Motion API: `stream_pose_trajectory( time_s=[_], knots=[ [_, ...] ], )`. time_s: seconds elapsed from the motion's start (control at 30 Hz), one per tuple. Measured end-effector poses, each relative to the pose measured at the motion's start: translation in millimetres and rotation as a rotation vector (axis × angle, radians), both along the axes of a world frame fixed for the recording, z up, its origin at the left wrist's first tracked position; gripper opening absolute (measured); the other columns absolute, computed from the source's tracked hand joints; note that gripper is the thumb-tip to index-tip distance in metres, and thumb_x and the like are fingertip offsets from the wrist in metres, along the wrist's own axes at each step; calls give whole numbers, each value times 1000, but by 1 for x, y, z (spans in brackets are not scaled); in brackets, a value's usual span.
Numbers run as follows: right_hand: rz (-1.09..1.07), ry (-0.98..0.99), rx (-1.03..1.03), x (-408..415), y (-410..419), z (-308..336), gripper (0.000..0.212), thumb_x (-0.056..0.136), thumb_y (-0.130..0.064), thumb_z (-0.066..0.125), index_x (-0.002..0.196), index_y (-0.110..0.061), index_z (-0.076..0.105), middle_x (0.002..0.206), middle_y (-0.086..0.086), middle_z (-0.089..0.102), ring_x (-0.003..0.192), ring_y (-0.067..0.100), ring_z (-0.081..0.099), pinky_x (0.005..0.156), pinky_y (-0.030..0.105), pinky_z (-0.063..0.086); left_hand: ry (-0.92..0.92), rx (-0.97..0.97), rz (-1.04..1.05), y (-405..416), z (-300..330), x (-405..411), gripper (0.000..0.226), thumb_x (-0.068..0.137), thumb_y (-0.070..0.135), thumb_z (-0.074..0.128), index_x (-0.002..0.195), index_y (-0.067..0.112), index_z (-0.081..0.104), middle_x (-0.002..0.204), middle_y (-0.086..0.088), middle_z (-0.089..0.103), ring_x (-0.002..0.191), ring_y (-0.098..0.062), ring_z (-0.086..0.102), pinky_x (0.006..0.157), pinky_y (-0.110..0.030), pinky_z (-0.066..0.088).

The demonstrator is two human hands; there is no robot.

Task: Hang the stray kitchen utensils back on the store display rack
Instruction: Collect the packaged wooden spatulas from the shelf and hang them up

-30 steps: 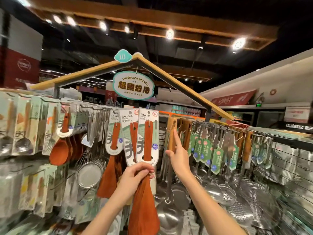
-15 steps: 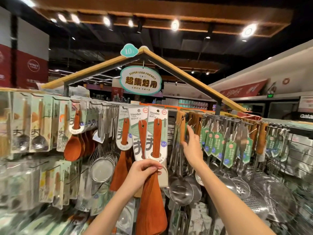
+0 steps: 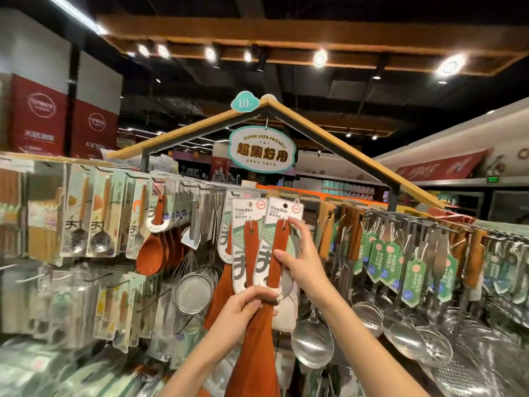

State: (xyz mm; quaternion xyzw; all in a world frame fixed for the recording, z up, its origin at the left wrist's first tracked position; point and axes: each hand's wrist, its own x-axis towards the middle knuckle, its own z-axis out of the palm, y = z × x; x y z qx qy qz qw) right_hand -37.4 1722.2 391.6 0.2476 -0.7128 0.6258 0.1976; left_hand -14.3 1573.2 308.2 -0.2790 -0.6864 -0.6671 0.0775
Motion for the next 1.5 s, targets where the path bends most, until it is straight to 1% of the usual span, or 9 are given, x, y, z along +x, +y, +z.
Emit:
stream_pose_trajectory(
  time_s=[0.17,0.4,0.53,0.63,0.73,0.93,1.13,1.37,1.5],
  knots=[
    [-52,2,69,-17,-49,-2,63,89,0,56,130,-45,39,143,-8,39,129,17,45,98,46,49,49,1,175,-51,-5,-5,26,99,4,36,112,26,42,93,-10,60,74,-16,66,70,-23,53],
    [-217,44,156,-54,-104,18,65,89,-2,58,139,-37,37,147,-10,34,131,4,32,111,33,32,113,32,221,-120,9,-35,65,95,-3,41,132,38,5,84,-21,65,57,-22,65,62,-26,57],
    [-233,-1,83,-74,-122,26,66,88,3,56,138,-36,38,148,-4,36,133,19,40,103,45,44,154,5,227,-156,2,-57,78,94,-1,46,133,51,3,83,-5,67,65,-24,71,69,-28,58],
    [-277,21,81,-82,-130,21,68,88,4,57,138,-38,38,148,-6,36,134,15,37,103,28,41,190,44,196,-169,-2,-70,87,91,-7,48,122,67,12,115,23,46,64,-27,71,64,-29,59],
    [-307,48,94,-84,-139,9,68,87,3,57,134,-42,40,146,-12,37,136,10,34,108,28,35,200,154,180,-174,-5,-80,87,89,-13,48,118,65,22,101,41,46,59,-31,69,56,-28,58],
    [-347,41,28,-84,-144,-2,71,88,0,57,125,-57,38,131,-33,36,127,-3,35,95,10,42,150,196,91,-173,-4,-91,79,91,-6,48,127,57,19,77,-19,66,60,-30,67,58,-27,56],
    [-377,-96,73,-101,-144,11,70,89,5,55,144,-32,33,149,-2,34,116,14,54,85,28,56,84,260,23,-171,0,-89,75,91,-7,48,125,54,20,68,-15,68,59,-28,65,59,-29,56],
    [-486,-182,265,-104,-134,13,70,89,-3,57,145,-35,30,144,7,17,112,14,41,56,-1,41,50,294,1,-169,4,-81,74,89,-12,47,127,46,21,68,-15,63,56,-24,61,57,-30,56],
    [-521,-109,347,-91,-123,19,55,92,-12,57,141,-30,39,145,3,14,133,19,25,92,11,29,10,293,-2,-154,9,-75,75,90,-11,48,128,48,21,71,-20,62,57,-24,61,58,-30,56]
  ],
)
